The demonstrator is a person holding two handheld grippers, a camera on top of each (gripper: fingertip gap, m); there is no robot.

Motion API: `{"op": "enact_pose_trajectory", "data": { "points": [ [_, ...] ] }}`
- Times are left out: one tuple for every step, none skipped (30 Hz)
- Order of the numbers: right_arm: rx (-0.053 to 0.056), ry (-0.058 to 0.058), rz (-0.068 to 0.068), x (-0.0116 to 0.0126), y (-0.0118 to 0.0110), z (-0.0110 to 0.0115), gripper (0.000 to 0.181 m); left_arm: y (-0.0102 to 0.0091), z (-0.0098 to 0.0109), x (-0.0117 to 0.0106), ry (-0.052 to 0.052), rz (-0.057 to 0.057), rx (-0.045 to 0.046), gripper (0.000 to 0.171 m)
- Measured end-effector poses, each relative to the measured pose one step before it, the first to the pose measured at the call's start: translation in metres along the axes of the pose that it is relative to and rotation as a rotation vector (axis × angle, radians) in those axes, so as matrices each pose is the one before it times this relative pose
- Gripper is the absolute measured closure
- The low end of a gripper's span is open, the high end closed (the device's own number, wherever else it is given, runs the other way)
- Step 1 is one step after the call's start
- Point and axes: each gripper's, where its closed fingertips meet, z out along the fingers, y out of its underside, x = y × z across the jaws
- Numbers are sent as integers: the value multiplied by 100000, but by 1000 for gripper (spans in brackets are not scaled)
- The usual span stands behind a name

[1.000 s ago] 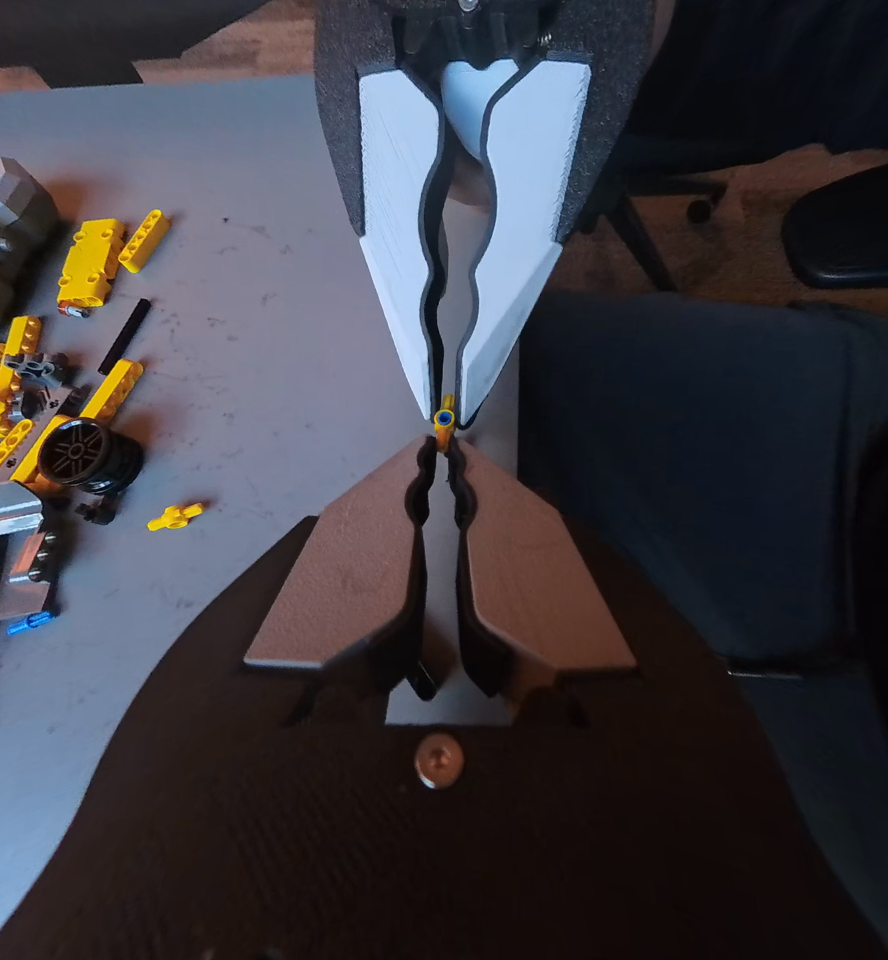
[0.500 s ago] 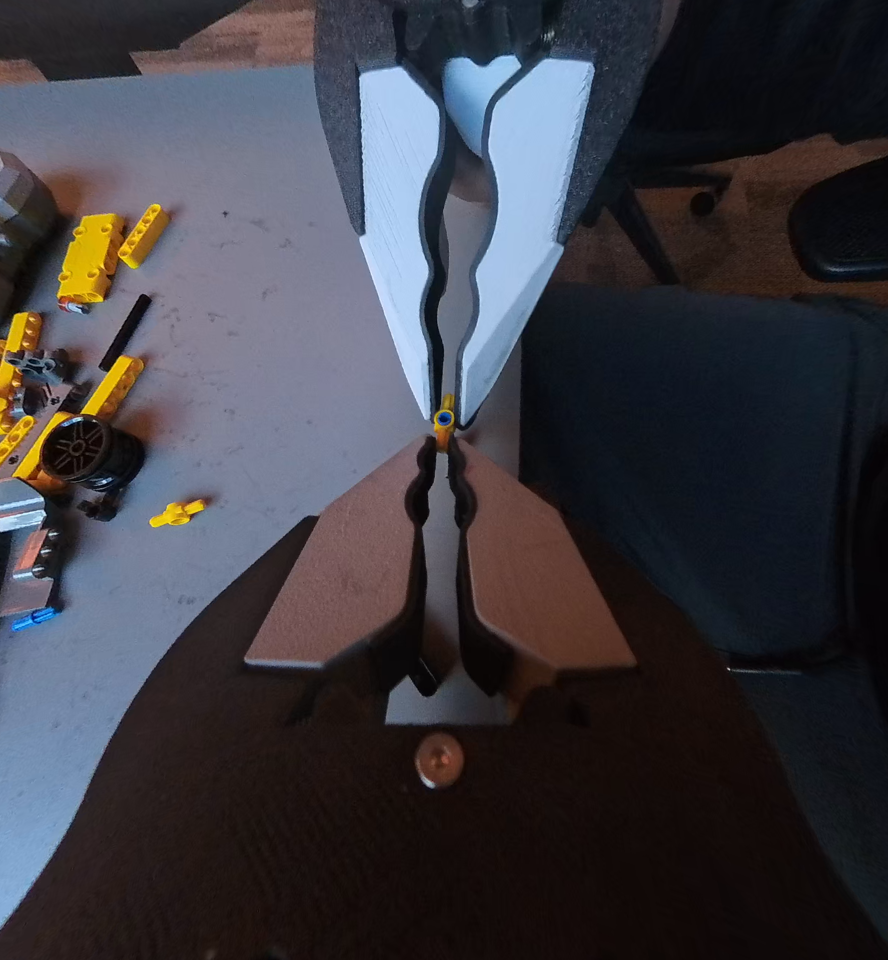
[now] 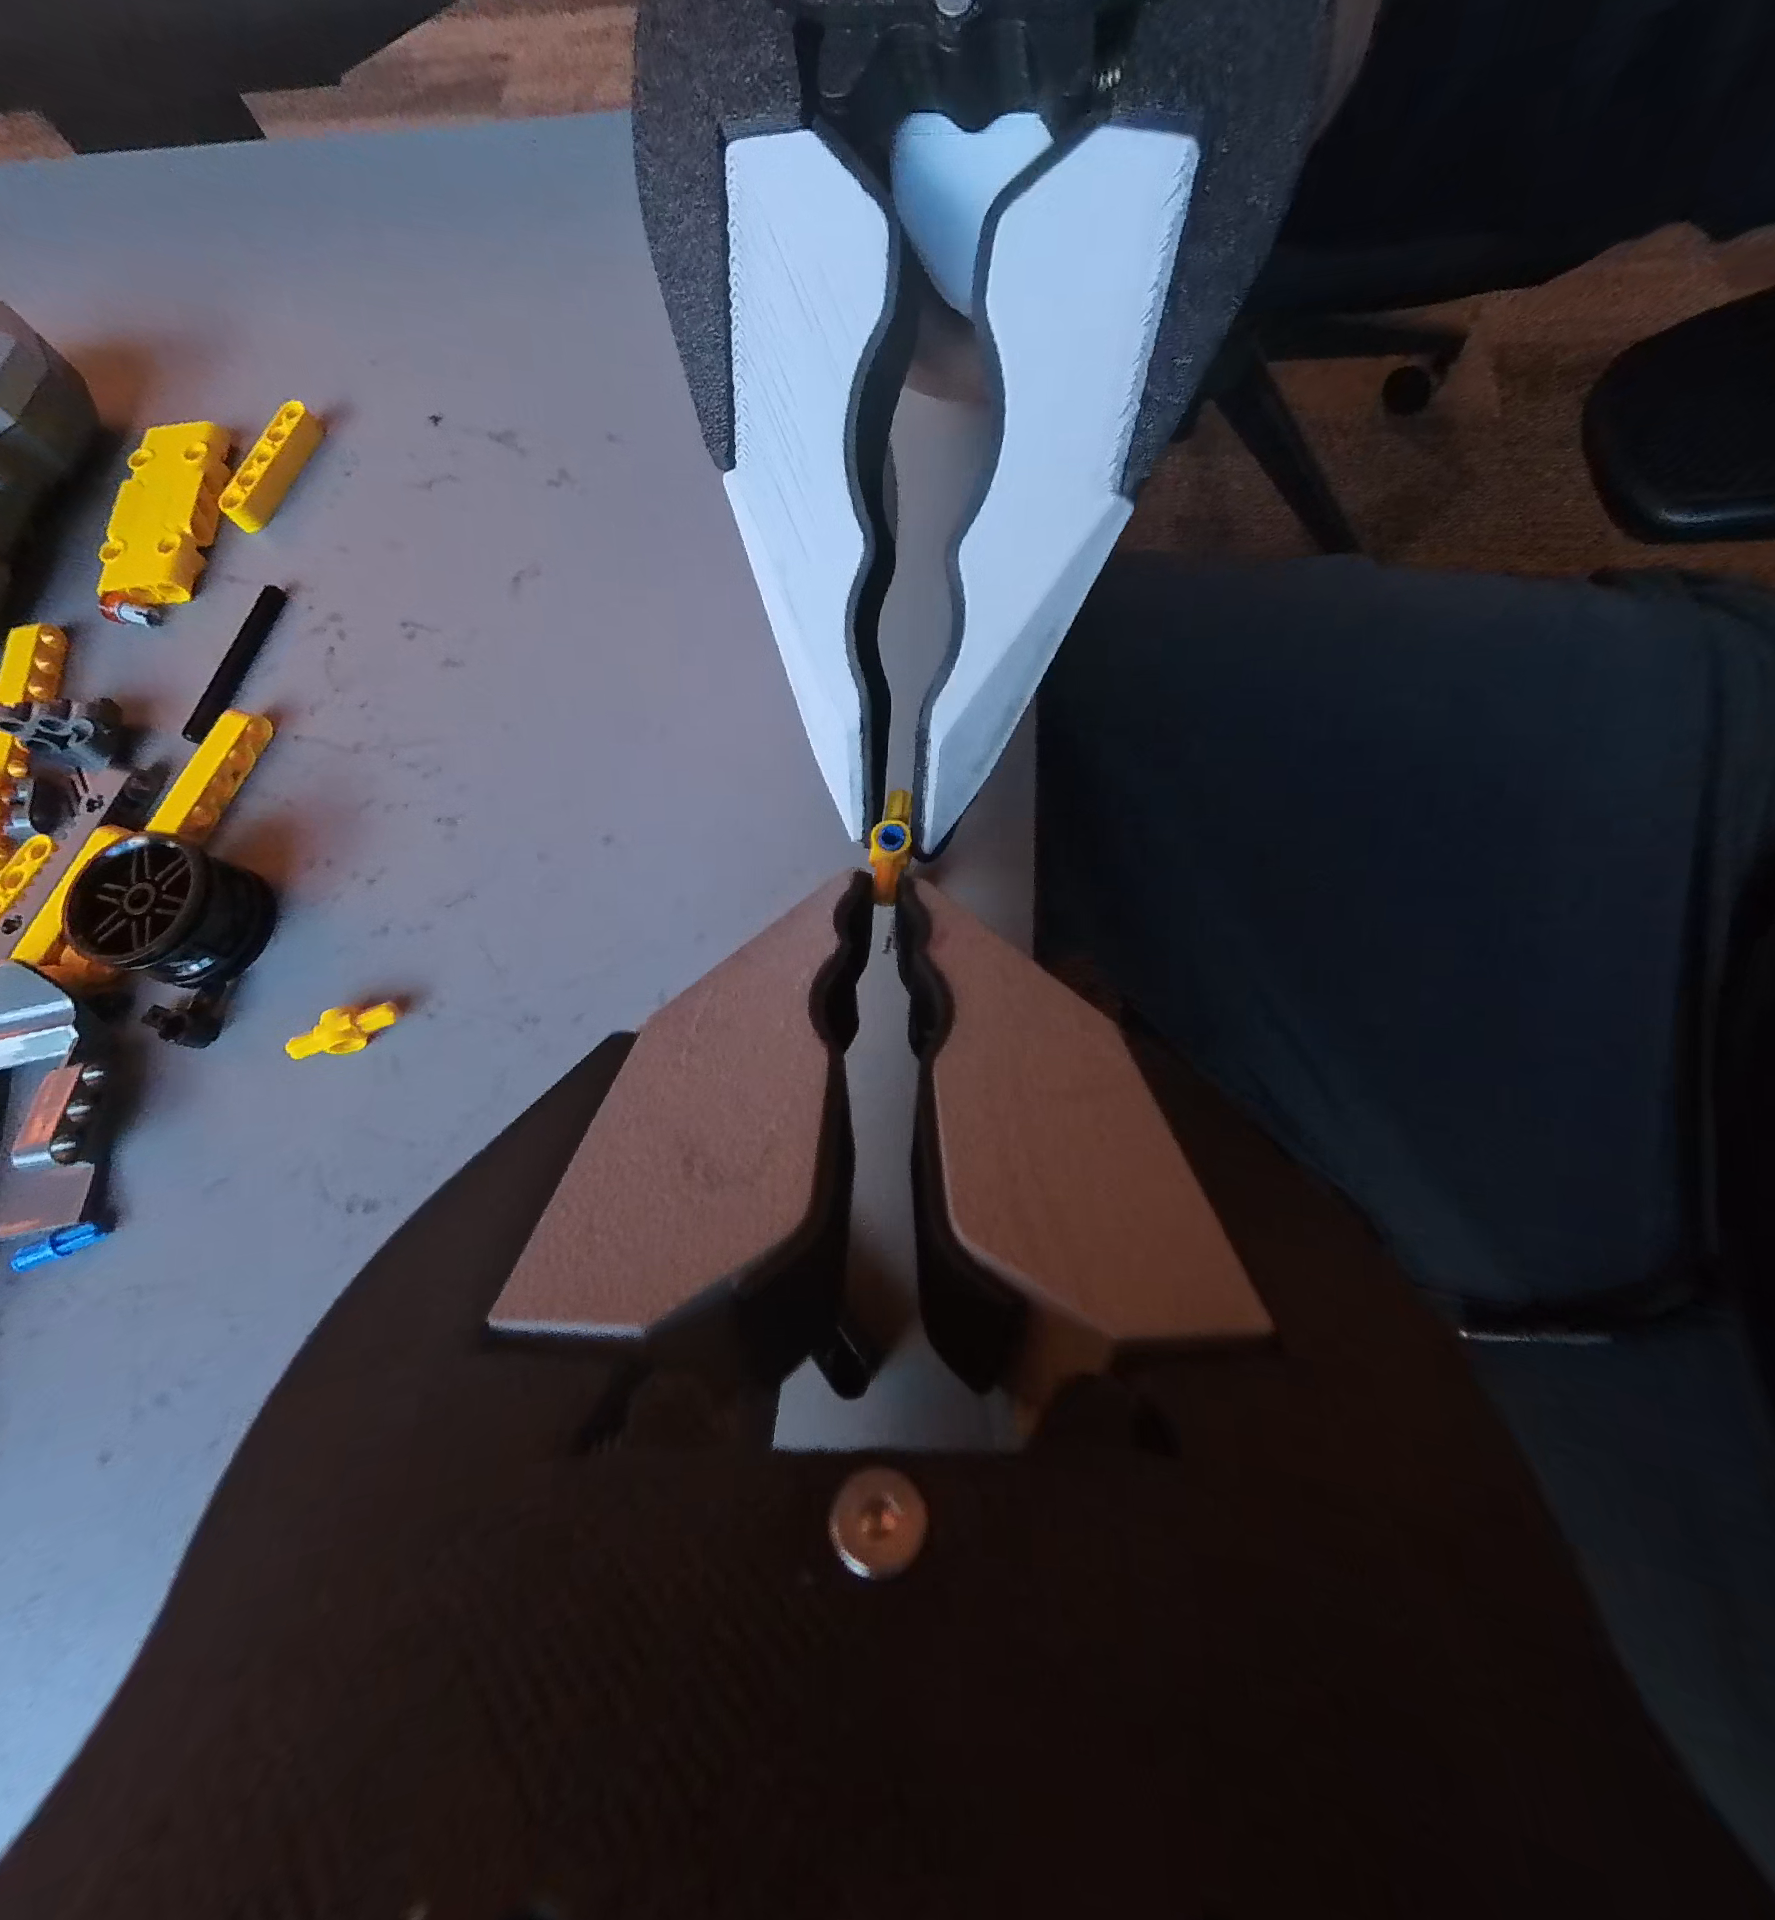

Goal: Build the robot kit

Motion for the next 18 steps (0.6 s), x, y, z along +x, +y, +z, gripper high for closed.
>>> {"op": "enact_pose_trajectory", "data": {
  "points": [
    [-279,64,-678,-41,127,-86,175,-125,93,63,-118,640,-238,170],
    [-427,-56,-218,-38,148,-82,175,-94,92,66,-16,725,-475,170],
    [-492,-84,6,-20,130,-51,175,-86,99,36,107,722,-599,170],
    [-320,297,-46,42,73,-27,176,-67,70,-15,33,481,-613,170],
    [-247,853,-157,110,-19,22,176,7,15,-113,-254,83,-650,170],
    [-427,665,152,107,-75,66,176,75,-48,-141,-243,-216,-542,170],
    [-594,-11,503,50,-110,113,176,101,-101,-70,296,-581,-206,170],
    [-884,-284,212,26,-97,110,176,117,-113,-68,276,-979,108,171],
    [-1261,-308,-142,14,-82,111,176,107,-104,-40,95,-989,190,170],
    [-1566,-413,-112,14,-81,102,176,94,-88,-21,35,-729,83,170],
    [-1714,-474,-4,20,-77,85,176,102,-90,-52,-96,-536,-177,170],
    [-1820,-329,8,55,-91,86,176,91,-86,-81,-273,-520,-263,170],
    [-1762,-167,2,91,-94,103,176,105,-78,-136,-421,-632,-116,170],
    [-1663,-204,14,79,-85,75,176,77,-67,-126,-193,-899,170,170],
    [-1573,-410,13,35,-81,56,176,64,-63,-43,289,-979,423,170],
    [-1473,-295,-81,3,-75,38,176,67,-75,-20,241,-875,612,170],
    [-1412,-83,-225,-4,-97,52,176,85,-70,-3,126,-768,600,170],
    [-1713,243,-652,-13,-88,46,176,83,-80,7,-77,-320,478,170]
  ]
}}
